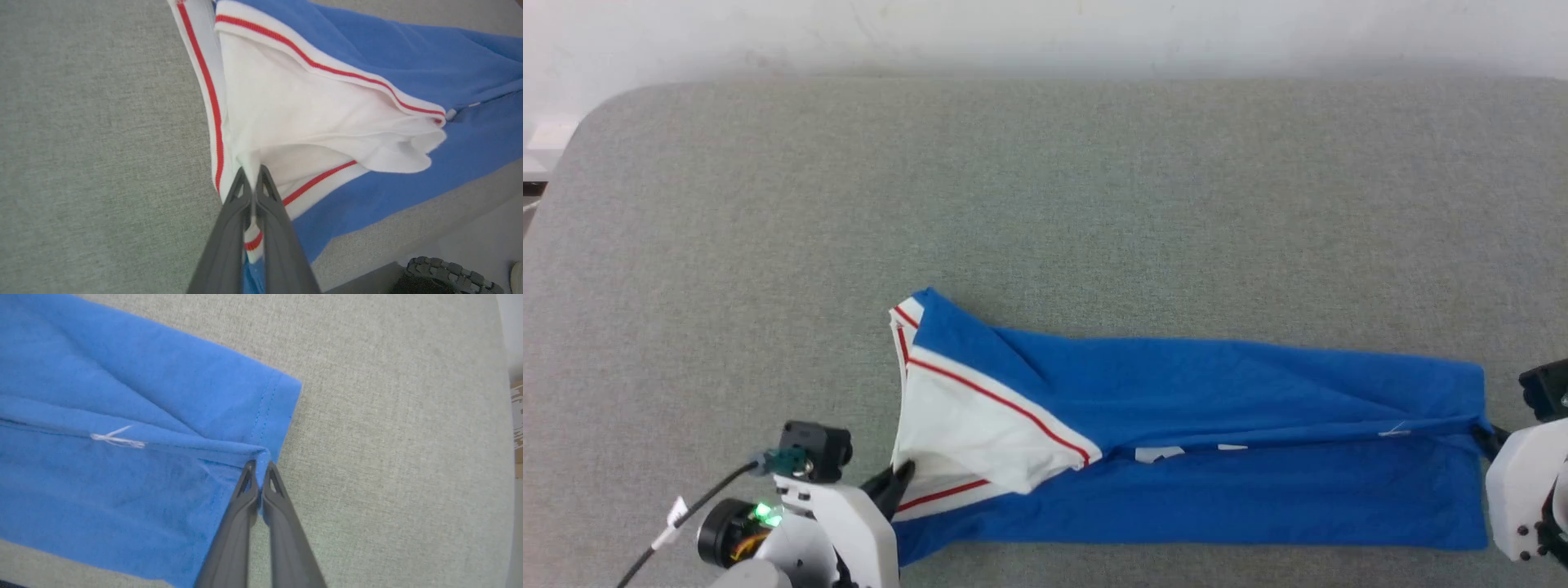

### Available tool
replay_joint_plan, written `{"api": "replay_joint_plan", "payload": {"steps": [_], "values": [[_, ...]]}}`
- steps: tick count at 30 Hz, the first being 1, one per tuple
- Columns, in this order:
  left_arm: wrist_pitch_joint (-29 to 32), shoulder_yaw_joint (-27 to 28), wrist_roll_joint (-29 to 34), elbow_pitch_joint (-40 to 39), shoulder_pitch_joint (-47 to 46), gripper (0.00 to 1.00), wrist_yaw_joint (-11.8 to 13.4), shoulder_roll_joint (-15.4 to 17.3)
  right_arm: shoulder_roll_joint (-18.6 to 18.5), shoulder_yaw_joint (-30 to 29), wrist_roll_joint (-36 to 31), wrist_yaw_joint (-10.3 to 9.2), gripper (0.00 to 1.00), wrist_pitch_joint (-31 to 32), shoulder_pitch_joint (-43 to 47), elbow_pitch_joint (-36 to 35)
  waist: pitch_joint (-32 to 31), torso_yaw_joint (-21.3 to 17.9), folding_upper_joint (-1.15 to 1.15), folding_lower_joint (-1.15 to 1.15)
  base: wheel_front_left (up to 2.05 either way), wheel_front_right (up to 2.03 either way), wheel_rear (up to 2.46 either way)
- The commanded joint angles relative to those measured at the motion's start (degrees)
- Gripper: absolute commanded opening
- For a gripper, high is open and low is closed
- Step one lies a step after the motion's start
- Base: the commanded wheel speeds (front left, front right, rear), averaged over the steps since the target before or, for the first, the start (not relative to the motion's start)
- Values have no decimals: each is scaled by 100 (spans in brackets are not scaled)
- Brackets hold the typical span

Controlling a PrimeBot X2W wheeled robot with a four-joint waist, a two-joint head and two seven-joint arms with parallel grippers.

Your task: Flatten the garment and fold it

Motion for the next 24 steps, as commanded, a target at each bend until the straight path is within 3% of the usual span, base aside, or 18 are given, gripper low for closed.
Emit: {"api": "replay_joint_plan", "payload": {"steps": [1,5,6,7,8,16,20,24], "values": [[-4,-35,14,134,26,0,-59,-47,31,17,-35,-12,0,20,66,5,35,-18,0,0,0,0,0],[-88,-158,60,554,-63,0,-191,-193,61,138,-40,-12,0,-94,90,140,98,-36,0,0,0,0,0],[-107,-186,64,644,-86,0,-228,-231,73,166,-16,-12,36,-146,77,173,106,-36,0,0,0,0,0],[-155,-194,73,722,-113,20,-248,-270,85,186,25,-12,100,-210,61,196,110,-35,0,0,0,0,0],[-224,-199,96,799,-138,100,-263,-302,96,199,68,-12,100,-256,34,215,108,-34,0,0,0,0,0],[-1156,36,168,1071,-289,100,-320,-516,-23,144,550,-12,100,-308,-113,-139,-175,-6,0,0,0,0,0],[-1850,330,44,984,-198,100,-293,-679,304,-446,934,-12,100,-296,2,-419,-394,19,0,0,0,0,0],[-2506,863,-69,821,-16,100,-140,-913,672,-951,819,-12,100,-330,316,-610,-533,22,0,0,0,0,0]]}}
